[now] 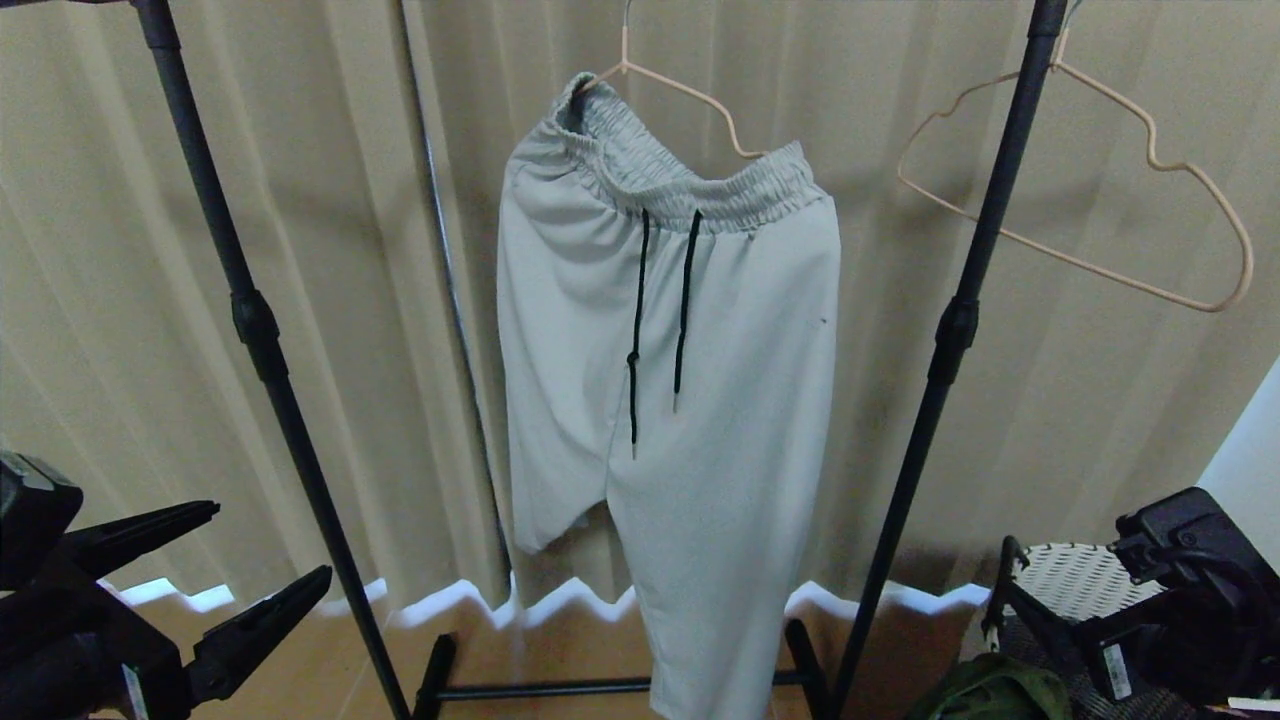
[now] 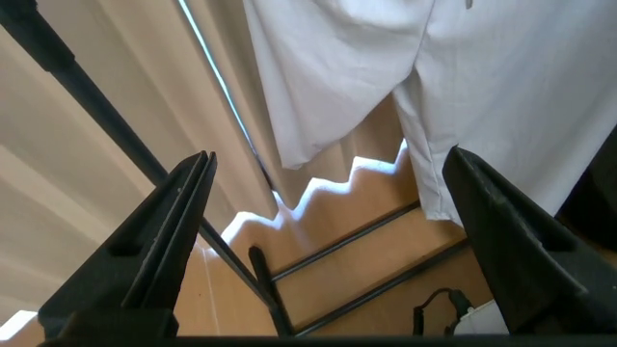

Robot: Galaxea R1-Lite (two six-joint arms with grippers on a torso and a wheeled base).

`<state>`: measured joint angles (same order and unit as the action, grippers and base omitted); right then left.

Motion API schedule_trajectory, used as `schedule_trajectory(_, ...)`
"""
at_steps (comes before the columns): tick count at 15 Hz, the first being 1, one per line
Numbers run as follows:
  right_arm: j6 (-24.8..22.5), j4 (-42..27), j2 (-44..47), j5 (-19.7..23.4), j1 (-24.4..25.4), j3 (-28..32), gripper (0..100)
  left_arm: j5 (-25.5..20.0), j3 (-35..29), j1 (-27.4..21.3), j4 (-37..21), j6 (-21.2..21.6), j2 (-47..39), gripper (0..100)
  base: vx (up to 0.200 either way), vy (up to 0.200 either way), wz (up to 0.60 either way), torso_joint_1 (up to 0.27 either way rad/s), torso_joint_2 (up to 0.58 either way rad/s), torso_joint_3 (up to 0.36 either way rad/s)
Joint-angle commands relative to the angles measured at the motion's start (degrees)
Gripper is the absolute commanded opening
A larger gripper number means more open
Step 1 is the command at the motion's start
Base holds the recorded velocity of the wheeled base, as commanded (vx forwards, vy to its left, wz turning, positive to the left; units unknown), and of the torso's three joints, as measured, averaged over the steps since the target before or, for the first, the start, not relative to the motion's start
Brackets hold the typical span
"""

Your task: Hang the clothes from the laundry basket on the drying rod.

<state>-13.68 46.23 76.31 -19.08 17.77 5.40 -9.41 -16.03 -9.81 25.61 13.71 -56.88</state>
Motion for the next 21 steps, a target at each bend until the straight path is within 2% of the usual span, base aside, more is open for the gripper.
schedule_trajectory(1, -6.7, -4.3, 5.2, 5.2, -10.8, 0.0, 100, 0.0, 0.0, -0.1, 0.1, 0.0, -0.2, 100, 0.0, 0.0, 0.0, 0.0, 0.0, 0.0)
schedule_trajectory(3, -9.4, -10.5, 8.4, 7.6, -13.4, 1.5, 100, 0.0, -0.1, -0.1, 0.1, 0.0, -0.2, 100, 0.0, 0.0, 0.0, 0.0, 0.0, 0.0)
schedule_trajectory(5, -9.3, -14.5, 11.5, 7.7, -13.4, 3.1, 100, 0.0, -0.2, -0.1, 0.1, 0.0, 0.0, 100, 0.0, 0.0, 0.0, 0.0, 0.0, 0.0)
schedule_trajectory(6, -9.1, -15.5, 16.1, 8.1, -13.2, 3.8, 100, 0.0, -0.4, -0.1, 0.1, 0.0, 0.0, 100, 0.0, 0.0, 0.0, 0.0, 0.0, 0.0)
schedule_trajectory(9, -8.8, -13.2, 24.8, 8.4, -13.1, 5.4, 100, -0.1, -0.4, -0.1, 0.1, 0.1, -0.2, 100, 0.0, 0.0, 0.0, 0.0, 0.0, 0.0)
schedule_trajectory(13, -9.0, -12.4, 28.6, 7.7, -13.6, 6.2, 100, -0.1, -0.5, -0.1, 0.1, 0.0, -0.1, 100, 0.0, 0.0, 0.0, 0.0, 0.0, 0.0)
schedule_trajectory(17, -9.1, -12.5, 32.7, 5.6, -16.9, 9.5, 100, -0.1, -0.4, -0.1, 0.1, 0.1, -0.1, 100, 0.0, 0.0, 0.0, 0.0, 0.0, 0.0)
schedule_trajectory(18, -9.1, -12.4, 33.2, 5.5, -16.9, 9.5, 0, -0.1, -0.4, -0.1, 0.1, 0.1, -0.1, 100, 0.0, 0.0, 0.0, 0.0, 0.0, 0.0)
schedule_trajectory(21, -9.0, -12.3, 32.5, 5.5, -16.9, 9.5, 0, -0.1, -0.4, -0.1, 0.1, 0.1, 0.0, 100, 0.0, 0.0, 0.0, 0.0, 0.0, 0.0)
